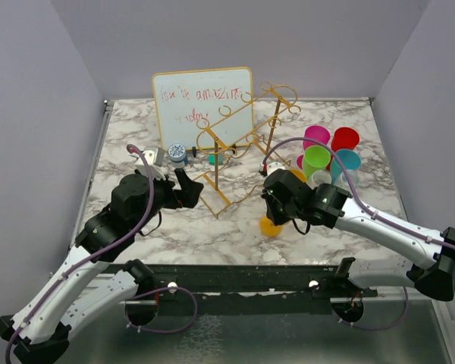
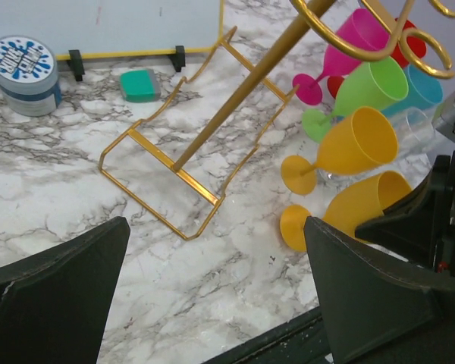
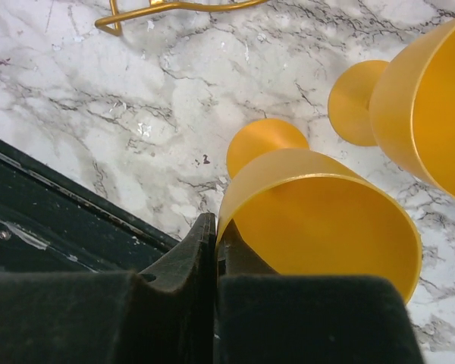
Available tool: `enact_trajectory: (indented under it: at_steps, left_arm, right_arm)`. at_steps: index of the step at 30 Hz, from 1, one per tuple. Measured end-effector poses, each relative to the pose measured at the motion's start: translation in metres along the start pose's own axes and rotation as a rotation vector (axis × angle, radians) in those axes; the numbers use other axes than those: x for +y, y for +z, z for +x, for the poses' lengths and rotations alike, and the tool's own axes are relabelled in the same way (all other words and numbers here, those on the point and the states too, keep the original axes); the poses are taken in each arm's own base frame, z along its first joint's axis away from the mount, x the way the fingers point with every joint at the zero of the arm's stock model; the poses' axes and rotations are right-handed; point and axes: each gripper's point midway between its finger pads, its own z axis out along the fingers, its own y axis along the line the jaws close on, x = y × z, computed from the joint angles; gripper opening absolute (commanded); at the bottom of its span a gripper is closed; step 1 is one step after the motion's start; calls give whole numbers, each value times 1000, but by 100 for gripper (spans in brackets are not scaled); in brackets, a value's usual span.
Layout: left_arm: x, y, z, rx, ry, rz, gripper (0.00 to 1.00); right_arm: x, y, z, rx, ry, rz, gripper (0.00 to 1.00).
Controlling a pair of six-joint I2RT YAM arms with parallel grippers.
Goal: Take the wine glass off the wine glass rack
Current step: Place the wine glass at the center of the board.
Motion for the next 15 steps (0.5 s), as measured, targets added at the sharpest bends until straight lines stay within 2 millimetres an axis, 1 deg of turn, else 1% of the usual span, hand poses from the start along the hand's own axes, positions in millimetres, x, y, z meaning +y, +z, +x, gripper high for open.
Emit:
enact_trajectory:
  at_steps: [4, 8, 9, 10, 13, 15]
  left_arm:
    - [7, -4, -12, -40, -14, -55, 99]
    - [12, -5, -14, -46, -15, -84, 99]
    - [13, -5, -13, -42, -13, -89, 99]
    - [14, -5, -12, -38, -12, -94, 99]
    - [17, -4, -8, -20, -8, -108, 99]
    - [16, -4, -8, -5, 4, -110, 99]
  right_arm:
    - [1, 4, -1, -2, 3, 3, 6]
    - [1, 15, 4, 32, -1, 23, 14]
    - [1, 18, 5, 42, -4, 28, 19]
    - [1, 20, 6, 48, -5, 31, 26]
    - [1, 22, 7, 55, -7, 31, 42]
    - [2, 21, 7, 54, -7, 27, 50]
